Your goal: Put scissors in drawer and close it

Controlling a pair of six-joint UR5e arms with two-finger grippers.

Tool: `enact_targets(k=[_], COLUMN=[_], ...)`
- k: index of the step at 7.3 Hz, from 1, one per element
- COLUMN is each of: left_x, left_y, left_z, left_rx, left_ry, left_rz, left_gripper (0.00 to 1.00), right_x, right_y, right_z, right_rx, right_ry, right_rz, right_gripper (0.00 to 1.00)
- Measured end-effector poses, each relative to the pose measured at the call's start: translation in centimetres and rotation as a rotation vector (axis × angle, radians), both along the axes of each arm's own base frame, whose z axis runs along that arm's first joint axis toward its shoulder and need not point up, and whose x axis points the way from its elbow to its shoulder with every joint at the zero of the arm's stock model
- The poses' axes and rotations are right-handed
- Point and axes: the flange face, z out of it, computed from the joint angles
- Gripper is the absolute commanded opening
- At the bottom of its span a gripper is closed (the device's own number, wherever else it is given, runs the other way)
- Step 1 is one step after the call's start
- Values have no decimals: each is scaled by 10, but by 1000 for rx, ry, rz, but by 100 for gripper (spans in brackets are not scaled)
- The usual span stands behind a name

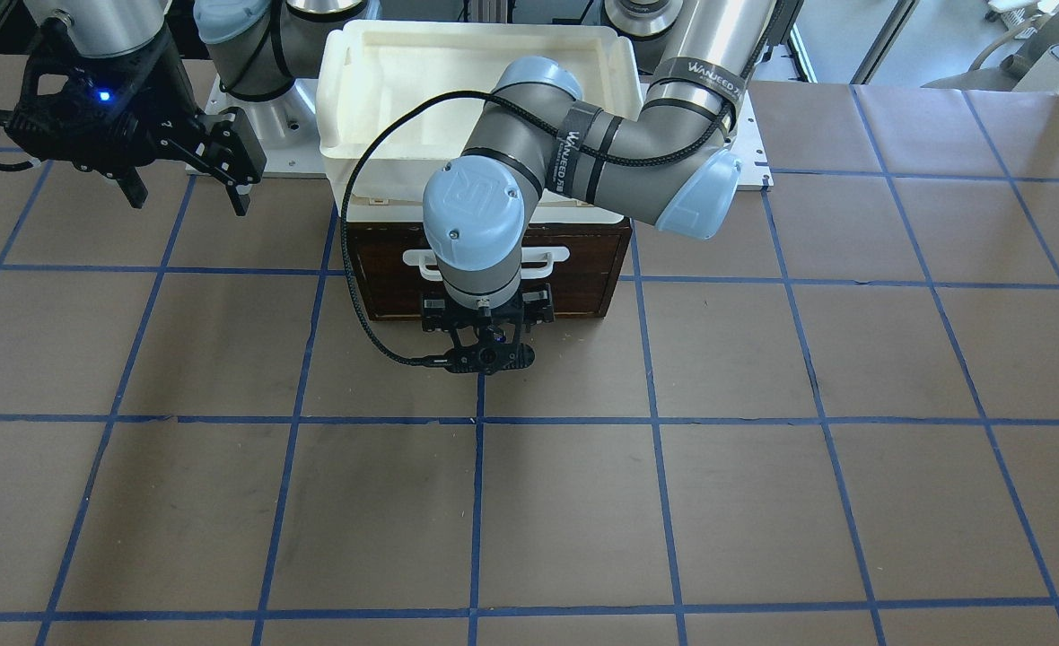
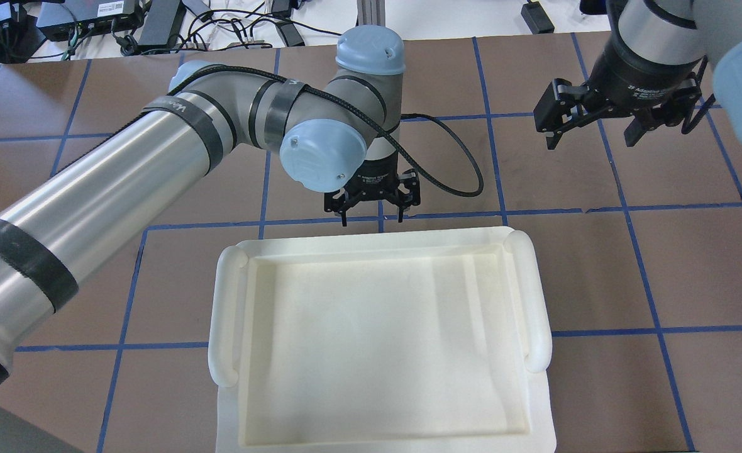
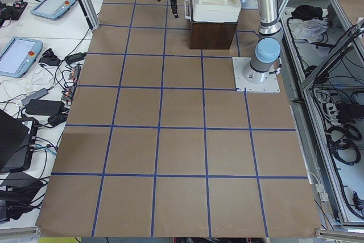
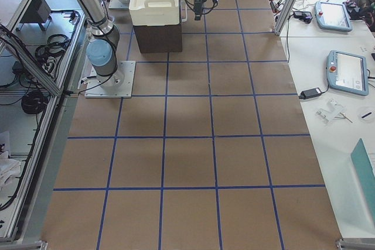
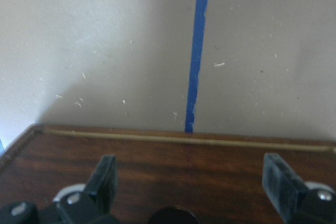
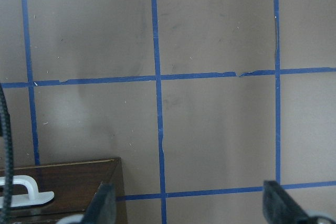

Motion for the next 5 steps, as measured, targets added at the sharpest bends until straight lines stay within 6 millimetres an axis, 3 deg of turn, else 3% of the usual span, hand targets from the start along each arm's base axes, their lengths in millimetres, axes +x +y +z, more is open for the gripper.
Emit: enact_targets(k=[3,5], left_x=[22,36], left_y=[-4,22], left_z=[82,137], left_rx=[-120,-175], left_ry=[49,78], left_rz=[17,-75], left_gripper=[100,100], right_x=[-1,-2], right_y=[0,0], right_z=[0,-1], right_rx=[1,2], right_ry=[4,12], right_rz=[4,3], right_gripper=[100,100])
